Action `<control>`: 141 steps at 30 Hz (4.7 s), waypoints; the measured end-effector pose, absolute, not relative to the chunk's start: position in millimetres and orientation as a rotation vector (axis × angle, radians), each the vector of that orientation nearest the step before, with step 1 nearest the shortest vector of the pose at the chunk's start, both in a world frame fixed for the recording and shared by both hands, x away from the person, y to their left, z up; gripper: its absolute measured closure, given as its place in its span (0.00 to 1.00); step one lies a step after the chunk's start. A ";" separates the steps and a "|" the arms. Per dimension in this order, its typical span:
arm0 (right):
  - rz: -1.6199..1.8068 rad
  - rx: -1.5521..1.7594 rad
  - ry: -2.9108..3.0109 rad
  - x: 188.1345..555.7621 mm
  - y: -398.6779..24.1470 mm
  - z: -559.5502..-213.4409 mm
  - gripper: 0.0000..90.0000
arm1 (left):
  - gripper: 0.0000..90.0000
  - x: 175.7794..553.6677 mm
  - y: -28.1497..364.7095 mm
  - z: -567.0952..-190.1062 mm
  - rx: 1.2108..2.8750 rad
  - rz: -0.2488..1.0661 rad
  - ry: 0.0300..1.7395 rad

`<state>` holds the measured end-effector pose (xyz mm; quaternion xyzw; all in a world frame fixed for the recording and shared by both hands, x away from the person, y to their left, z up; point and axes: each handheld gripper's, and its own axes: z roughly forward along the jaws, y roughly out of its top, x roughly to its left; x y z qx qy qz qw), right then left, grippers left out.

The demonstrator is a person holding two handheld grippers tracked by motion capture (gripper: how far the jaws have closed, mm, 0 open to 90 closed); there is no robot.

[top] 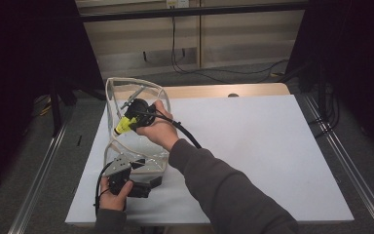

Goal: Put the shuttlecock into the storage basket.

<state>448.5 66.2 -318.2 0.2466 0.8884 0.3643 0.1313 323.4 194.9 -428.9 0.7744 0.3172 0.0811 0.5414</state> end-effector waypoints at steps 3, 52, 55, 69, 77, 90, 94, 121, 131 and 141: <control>1.065 0.716 2.579 447.7 67.8 -317.5 0.89 | 0.04 323.4 195.1 -428.8 1.841 0.193 0.752; 0.973 0.746 2.680 450.9 89.8 -349.2 0.89 | 0.04 323.4 196.7 -428.4 1.848 0.203 0.753; 0.971 0.734 2.692 450.8 90.3 -350.2 0.94 | 0.04 323.4 196.9 -428.3 1.846 0.207 0.753; 0.945 0.758 2.724 449.5 91.7 -354.2 0.85 | 0.04 323.0 197.0 -428.2 1.840 0.207 0.759; 0.915 0.784 2.743 449.0 90.9 -354.8 0.78 | 0.04 322.9 197.4 -427.7 1.840 0.209 0.757; 0.994 0.775 2.789 447.6 92.2 -357.5 0.95 | 0.04 322.6 197.5 -427.4 1.835 0.212 0.762; 1.011 0.771 2.793 447.3 92.9 -358.0 0.95 | 0.04 322.6 197.5 -427.4 1.832 0.212 0.761; 1.023 0.760 2.831 446.4 89.8 -357.2 0.95 | 0.04 322.6 197.9 -427.1 1.835 0.215 0.758; 1.016 0.811 2.816 446.4 90.4 -358.6 0.74 | 0.04 322.4 198.1 -426.8 1.830 0.220 0.758; 0.981 0.834 2.792 447.1 89.6 -358.9 0.62 | 0.04 322.5 197.9 -426.9 1.831 0.222 0.759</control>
